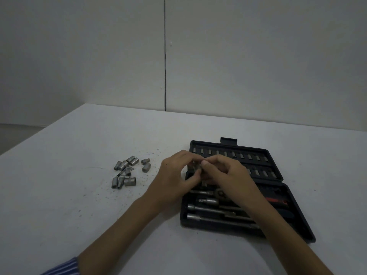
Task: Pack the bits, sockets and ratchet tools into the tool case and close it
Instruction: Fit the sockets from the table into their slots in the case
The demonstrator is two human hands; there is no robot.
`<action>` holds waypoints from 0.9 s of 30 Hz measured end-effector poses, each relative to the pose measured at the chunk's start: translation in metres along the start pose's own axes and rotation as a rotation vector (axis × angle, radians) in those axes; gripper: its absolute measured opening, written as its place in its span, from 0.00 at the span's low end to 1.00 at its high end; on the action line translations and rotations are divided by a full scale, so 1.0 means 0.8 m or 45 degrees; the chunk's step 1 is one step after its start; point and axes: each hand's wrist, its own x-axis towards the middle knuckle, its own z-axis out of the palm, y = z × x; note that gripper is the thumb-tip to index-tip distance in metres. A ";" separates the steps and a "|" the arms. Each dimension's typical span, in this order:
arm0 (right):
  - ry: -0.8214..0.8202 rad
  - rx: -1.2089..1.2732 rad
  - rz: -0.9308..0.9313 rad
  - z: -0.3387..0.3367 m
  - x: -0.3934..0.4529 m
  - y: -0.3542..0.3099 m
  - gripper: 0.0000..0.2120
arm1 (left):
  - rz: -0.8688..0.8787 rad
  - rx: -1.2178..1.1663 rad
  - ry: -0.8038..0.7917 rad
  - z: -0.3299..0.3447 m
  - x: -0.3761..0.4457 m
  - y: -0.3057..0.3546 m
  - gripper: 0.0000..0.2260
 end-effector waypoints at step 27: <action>0.110 -0.200 0.027 -0.033 -0.006 0.018 0.01 | -0.207 0.106 -0.232 0.026 -0.021 -0.018 0.12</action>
